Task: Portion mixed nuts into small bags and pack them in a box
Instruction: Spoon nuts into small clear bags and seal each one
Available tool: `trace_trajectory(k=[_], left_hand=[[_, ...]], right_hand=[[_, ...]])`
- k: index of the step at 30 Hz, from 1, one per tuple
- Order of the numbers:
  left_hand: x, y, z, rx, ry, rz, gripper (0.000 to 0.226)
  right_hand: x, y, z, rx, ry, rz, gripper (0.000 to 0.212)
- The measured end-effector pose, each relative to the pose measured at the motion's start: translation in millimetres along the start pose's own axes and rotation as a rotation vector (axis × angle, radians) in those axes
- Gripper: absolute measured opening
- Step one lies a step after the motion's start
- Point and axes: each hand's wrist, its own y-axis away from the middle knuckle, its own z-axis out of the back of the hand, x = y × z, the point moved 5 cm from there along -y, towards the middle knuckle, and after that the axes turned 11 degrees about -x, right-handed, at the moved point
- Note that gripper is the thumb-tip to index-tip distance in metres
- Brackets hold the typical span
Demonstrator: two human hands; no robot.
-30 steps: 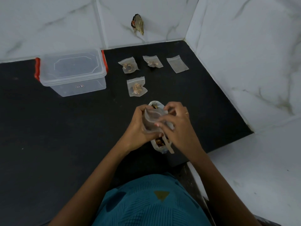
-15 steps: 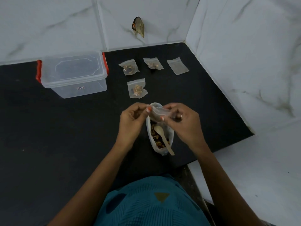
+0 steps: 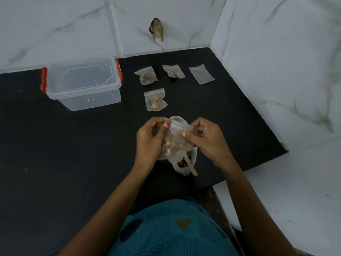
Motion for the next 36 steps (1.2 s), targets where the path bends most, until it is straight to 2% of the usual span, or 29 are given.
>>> trace_trajectory(k=[3,7,9,11,18,23,28,32,36], left_hand=[[0.0,1.6,-0.4,0.003,-0.002,-0.003,0.015],[-3.7,3.7,-1.3,0.051,0.057,0.046,0.01],[-4.9,4.8,-2.8,0.094,0.044,0.056,0.017],[-4.8,4.7,-3.4,0.105,0.049,0.074,0.025],[-1.2,1.2,1.8,0.062,0.144,0.161,0.015],[-5.1,3.0,1.2,0.092,0.178,0.164,0.014],[-8.7,6.4,-6.2,0.219,0.191,0.223,0.025],[-8.0,3.2,-5.9,0.174,0.127,0.204,0.013],[-12.2,0.2,-3.8,0.166,0.105,0.137,0.015]], right_hand=[[2.4,0.3,1.0,-0.055,0.006,0.048,0.016],[0.8,3.8,-2.3,-0.056,-0.161,-0.004,0.036],[0.7,4.0,0.6,-0.092,-0.177,-0.01,0.042],[2.1,4.6,0.9,-0.092,-0.185,-0.023,0.037],[-8.8,5.2,6.7,-0.131,-0.344,-0.199,0.014],[-9.5,3.6,3.7,-0.148,-0.251,-0.186,0.013],[-3.6,2.8,-0.2,-0.119,-0.202,-0.133,0.015],[-0.6,6.3,-0.2,-0.119,-0.247,-0.112,0.016],[-2.9,7.9,-1.5,-0.036,-0.363,-0.168,0.018]])
